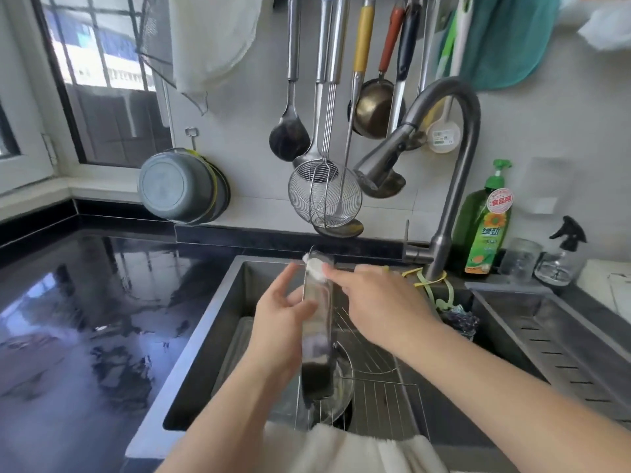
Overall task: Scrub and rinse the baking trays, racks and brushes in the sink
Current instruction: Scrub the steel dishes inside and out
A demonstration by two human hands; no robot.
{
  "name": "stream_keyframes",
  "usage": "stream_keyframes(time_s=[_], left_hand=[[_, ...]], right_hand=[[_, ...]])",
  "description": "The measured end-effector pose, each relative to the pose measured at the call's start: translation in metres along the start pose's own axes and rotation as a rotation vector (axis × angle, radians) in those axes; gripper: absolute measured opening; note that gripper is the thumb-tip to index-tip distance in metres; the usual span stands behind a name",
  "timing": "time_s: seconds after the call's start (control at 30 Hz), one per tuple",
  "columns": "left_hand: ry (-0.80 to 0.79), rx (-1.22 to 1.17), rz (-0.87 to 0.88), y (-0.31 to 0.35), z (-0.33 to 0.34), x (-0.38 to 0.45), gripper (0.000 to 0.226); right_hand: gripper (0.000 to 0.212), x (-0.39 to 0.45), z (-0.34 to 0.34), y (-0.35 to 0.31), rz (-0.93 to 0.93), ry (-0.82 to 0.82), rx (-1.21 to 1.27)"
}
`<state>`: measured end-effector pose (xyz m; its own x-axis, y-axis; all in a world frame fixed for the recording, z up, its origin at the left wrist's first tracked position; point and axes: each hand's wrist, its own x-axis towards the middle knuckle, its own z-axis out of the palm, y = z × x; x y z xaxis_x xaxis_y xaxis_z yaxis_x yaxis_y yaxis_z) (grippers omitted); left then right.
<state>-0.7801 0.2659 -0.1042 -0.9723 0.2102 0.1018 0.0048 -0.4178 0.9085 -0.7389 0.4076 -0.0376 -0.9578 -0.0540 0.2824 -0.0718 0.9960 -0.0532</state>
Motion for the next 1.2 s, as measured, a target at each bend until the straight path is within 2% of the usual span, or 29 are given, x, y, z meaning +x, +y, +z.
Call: stream_keyframes(time_s=[0.07,0.2,0.37,0.47,0.53,0.63,0.67,0.73,0.8,0.9,1.0,1.1,1.2], left_hand=[[-0.013,-0.109,-0.036,-0.008,-0.004,-0.003,0.073],[0.014,-0.251,-0.057,-0.016,-0.019,0.013,0.059],[-0.032,-0.335,-0.010,-0.011,-0.021,0.011,0.074],[0.048,-0.432,-0.037,-0.011,-0.034,0.018,0.067],[0.101,-0.463,-0.077,-0.013,-0.041,0.023,0.067],[0.186,-0.461,-0.140,-0.024,-0.047,0.029,0.066],[0.234,-0.447,-0.173,-0.027,-0.049,0.032,0.058],[0.303,-0.447,-0.224,-0.029,-0.052,0.034,0.027],[0.352,-0.469,-0.293,-0.026,-0.052,0.031,0.018],[0.338,-0.361,-0.311,-0.023,-0.048,0.026,0.028],[0.346,-0.300,-0.261,-0.024,-0.045,0.025,0.023],[0.326,-0.303,-0.191,-0.023,-0.041,0.027,0.023],[0.281,-0.293,-0.119,-0.020,-0.041,0.028,0.020]], right_hand=[[0.068,0.012,-0.005,-0.002,0.021,-0.010,-0.039],[0.066,0.002,0.005,-0.034,-0.114,-0.130,-0.025],[0.065,0.044,0.014,-0.045,0.020,-0.046,-0.032],[0.059,0.030,0.035,-0.068,-0.075,-0.105,0.002],[0.059,0.021,0.050,-0.068,-0.066,-0.128,0.032],[0.061,0.030,0.066,-0.052,0.021,-0.103,0.047],[0.061,0.026,0.073,-0.051,0.015,-0.116,0.061],[0.060,0.008,0.087,-0.053,-0.018,-0.139,0.106],[0.060,-0.003,0.100,-0.043,-0.018,-0.097,0.149],[0.055,-0.004,0.110,-0.027,0.026,-0.014,0.247],[0.057,-0.010,0.114,-0.023,-0.003,-0.004,0.256],[0.055,-0.003,0.117,0.002,0.160,0.005,0.271],[0.047,-0.004,0.123,0.001,0.131,0.060,0.476]])
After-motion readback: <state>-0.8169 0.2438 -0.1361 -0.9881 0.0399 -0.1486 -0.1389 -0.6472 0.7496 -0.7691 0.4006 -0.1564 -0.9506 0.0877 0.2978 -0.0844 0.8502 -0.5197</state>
